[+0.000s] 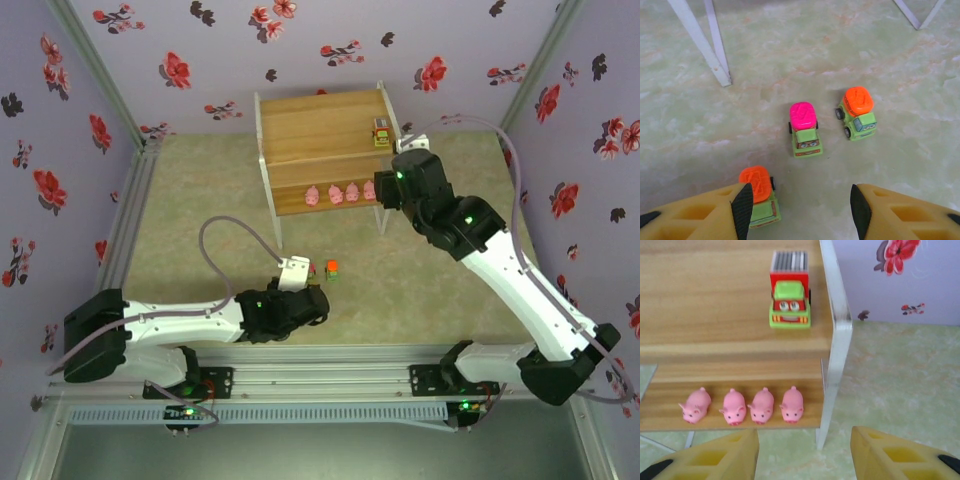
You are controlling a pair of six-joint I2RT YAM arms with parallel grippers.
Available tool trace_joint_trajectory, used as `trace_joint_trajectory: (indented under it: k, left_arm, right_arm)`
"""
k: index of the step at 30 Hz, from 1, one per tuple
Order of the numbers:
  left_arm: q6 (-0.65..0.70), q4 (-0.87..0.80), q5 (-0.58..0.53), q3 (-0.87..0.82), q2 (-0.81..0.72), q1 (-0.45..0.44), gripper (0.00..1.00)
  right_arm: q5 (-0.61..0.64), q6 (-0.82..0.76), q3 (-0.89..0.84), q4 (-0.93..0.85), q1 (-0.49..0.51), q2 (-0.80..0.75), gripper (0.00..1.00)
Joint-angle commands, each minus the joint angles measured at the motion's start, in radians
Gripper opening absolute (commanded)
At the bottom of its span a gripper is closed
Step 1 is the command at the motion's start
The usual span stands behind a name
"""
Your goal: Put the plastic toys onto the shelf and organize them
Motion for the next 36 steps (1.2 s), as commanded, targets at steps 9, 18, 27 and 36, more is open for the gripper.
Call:
trace_joint_trajectory:
  k: [9,18,27,36]
  left_arm:
    - [-0.092,-0.084,-0.071,-0.015,-0.017,-0.008,0.58]
    - [-0.137,-0.103,-0.081,-0.027,-0.005,-0.007,0.58]
    - [-0.188,-0.127,-0.086,-0.041,0.006,-0.001,0.58]
    - [-0.192,-0.129,-0.084,-0.051,0.009,0.006,0.76]
  right_arm:
    - [0.026,0.093,-0.208,0.055,0.035,-0.098,0.52]
    - [-0.022,0.139,-0.356,0.088,0.055,-0.132,0.56]
    - [-0.066,0.195,-0.502,0.147,0.074,-0.154,0.66]
    - [-0.069,0.222,-0.597,0.195,0.100,-0.154,0.87]
